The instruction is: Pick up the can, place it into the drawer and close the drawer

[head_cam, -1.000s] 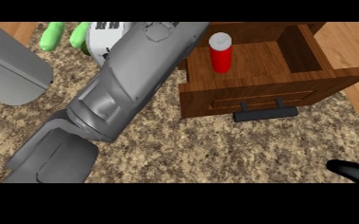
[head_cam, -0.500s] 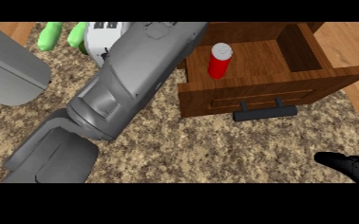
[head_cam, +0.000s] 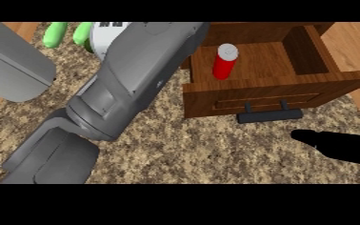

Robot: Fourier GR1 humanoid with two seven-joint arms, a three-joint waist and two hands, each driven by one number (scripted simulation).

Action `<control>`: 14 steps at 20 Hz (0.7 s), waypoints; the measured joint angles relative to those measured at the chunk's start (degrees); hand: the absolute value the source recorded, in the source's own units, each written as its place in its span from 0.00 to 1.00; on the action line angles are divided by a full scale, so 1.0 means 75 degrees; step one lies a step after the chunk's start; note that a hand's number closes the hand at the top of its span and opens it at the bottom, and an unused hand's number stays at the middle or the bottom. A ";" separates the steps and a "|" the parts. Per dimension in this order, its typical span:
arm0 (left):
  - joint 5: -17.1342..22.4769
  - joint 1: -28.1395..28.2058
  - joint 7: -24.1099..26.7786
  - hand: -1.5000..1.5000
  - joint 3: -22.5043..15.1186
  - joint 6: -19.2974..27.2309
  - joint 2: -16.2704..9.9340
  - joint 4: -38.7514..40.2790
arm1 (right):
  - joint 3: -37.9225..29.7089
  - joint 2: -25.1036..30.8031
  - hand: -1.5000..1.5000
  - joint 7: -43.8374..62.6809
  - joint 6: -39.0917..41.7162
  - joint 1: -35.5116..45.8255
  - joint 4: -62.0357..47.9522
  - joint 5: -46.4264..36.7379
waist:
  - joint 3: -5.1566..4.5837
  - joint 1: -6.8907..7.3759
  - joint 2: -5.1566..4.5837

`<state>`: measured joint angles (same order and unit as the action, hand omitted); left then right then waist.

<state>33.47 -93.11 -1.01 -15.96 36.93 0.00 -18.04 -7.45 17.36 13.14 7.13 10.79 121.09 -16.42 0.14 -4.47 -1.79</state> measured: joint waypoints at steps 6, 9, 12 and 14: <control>0.0103 -0.0067 0.0197 0.00 -0.0003 -0.0010 0.0001 0.0125 | 0.0782 0.0181 0.00 -0.0544 -0.0288 0.0524 -0.1100 -0.1543 | -0.0003 0.0198 0.0030; 0.0069 -0.0090 0.0312 0.00 -0.0051 -0.0015 0.0000 0.0247 | 0.1136 0.0187 0.00 -0.0819 -0.0502 0.0869 -0.1851 -0.2202 | -0.0002 0.0259 0.0028; 0.0038 -0.0124 0.0248 0.00 -0.0107 -0.0038 -0.0015 0.0291 | 0.1533 0.0094 0.00 -0.1014 -0.0802 0.1129 -0.2638 -0.2918 | -0.0004 0.0357 0.0062; 0.0027 -0.0150 0.0222 0.00 -0.0090 -0.0055 -0.0011 0.0295 | 0.1792 0.0016 0.00 -0.1051 -0.1039 0.1333 -0.3222 -0.3464 | -0.0007 0.0439 0.0078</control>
<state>33.68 -94.23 0.66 -16.63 36.51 -0.09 -15.83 6.00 17.48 5.25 -0.66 20.79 96.93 -42.41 0.09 -1.18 -1.20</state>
